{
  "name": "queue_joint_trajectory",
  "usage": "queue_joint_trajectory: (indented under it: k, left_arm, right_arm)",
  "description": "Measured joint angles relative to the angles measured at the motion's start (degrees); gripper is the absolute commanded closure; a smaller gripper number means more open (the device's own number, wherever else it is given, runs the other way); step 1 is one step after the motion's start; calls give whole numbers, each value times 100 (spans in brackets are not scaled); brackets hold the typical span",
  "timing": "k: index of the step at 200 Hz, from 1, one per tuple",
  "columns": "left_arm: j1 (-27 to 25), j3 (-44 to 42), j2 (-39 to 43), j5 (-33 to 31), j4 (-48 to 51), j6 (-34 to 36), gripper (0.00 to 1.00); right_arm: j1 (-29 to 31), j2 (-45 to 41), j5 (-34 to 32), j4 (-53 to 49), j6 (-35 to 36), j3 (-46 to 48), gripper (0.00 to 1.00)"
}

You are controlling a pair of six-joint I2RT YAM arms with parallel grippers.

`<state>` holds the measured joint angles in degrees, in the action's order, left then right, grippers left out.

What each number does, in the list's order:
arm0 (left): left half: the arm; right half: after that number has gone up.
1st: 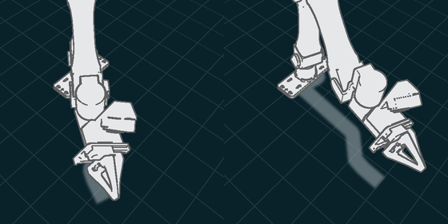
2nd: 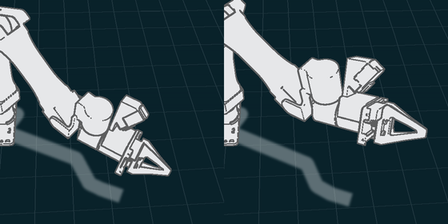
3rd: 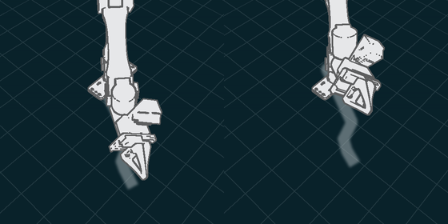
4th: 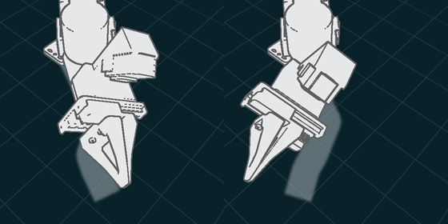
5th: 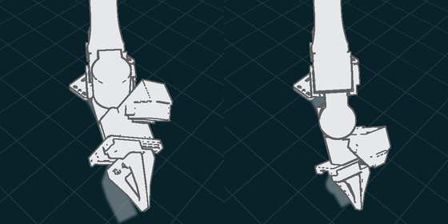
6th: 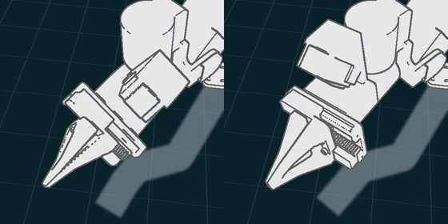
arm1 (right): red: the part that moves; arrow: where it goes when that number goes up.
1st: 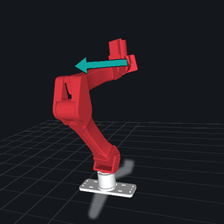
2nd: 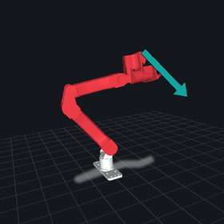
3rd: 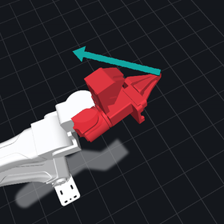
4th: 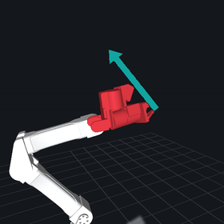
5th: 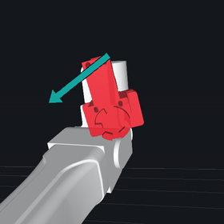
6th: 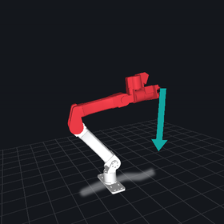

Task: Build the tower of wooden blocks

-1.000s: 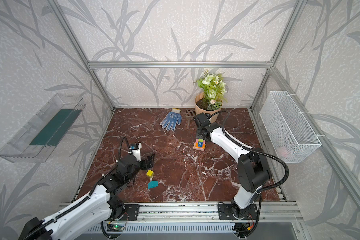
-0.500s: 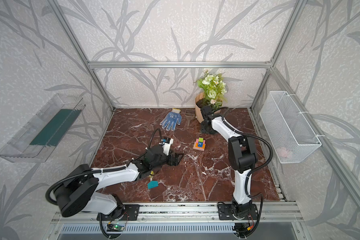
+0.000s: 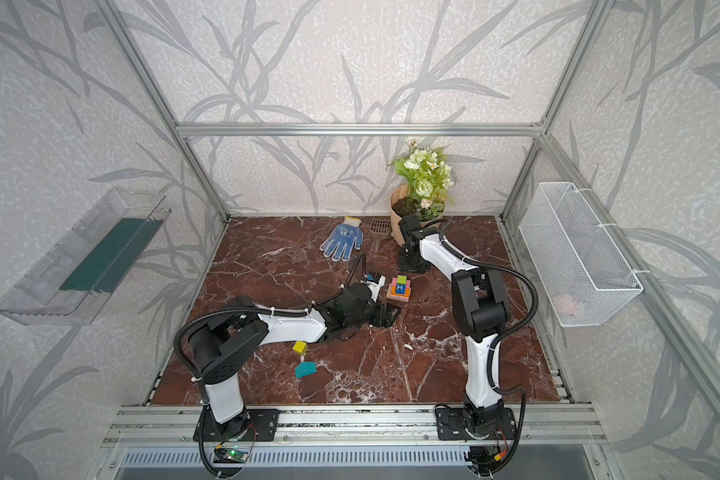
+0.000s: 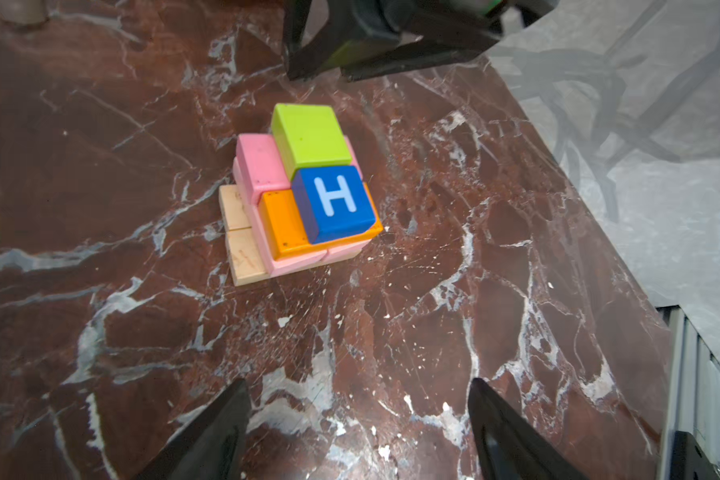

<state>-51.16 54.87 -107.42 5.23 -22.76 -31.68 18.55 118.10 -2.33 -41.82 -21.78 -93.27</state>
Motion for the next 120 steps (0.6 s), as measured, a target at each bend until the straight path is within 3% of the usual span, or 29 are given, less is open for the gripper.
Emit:
queue_joint_trajectory:
  k: [120]
  left_arm:
    - [0,1154,-654,-876,1392,-44,19]
  right_arm:
    - [0,125,98,0,46,0,62]
